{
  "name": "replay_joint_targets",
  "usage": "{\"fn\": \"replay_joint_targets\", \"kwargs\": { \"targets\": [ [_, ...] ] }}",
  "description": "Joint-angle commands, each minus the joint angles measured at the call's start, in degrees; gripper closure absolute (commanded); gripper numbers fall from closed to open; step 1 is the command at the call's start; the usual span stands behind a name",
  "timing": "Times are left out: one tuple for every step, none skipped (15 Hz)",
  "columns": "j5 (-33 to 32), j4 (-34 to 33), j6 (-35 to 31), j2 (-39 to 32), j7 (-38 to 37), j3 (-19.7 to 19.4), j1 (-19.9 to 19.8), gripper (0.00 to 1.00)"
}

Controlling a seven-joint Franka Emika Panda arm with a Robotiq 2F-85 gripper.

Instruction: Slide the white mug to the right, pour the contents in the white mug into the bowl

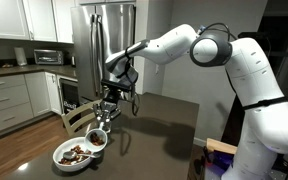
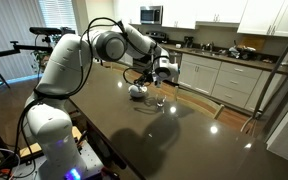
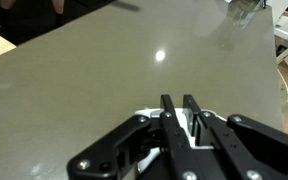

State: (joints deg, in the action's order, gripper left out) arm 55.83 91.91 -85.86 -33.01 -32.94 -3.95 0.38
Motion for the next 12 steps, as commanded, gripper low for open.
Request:
{"fn": "replay_joint_targets", "kwargs": {
  "targets": [
    [-1.88,-0.51,-1.36,1.10,2.13,0.67,0.71,0.93],
    [-1.97,-0.64,-1.58,1.04,2.49,0.85,0.93,0.93],
    [-2.12,-0.78,-1.81,0.98,2.71,0.97,1.22,0.93],
    [-2.25,-0.93,-1.92,0.94,2.83,1.16,1.45,0.93],
    [-2.53,-1.09,-2.17,0.98,2.91,1.32,1.77,0.93],
    [-2.79,-1.21,-2.49,0.95,3.00,1.49,2.01,0.93],
    [-3.06,-1.39,-2.65,0.91,3.04,1.69,2.21,0.93],
    [-3.32,-1.40,-2.43,0.88,2.88,1.86,2.33,0.93],
    [-2.55,-1.16,-2.41,0.04,1.81,1.88,1.92,0.84],
    [-2.60,-1.18,-2.41,0.04,1.82,2.03,2.08,0.84],
    [-2.61,-1.18,-2.42,0.04,1.82,2.06,2.20,0.84],
    [-2.62,-1.18,-2.42,0.04,1.82,2.07,2.25,0.84]
  ]
}}
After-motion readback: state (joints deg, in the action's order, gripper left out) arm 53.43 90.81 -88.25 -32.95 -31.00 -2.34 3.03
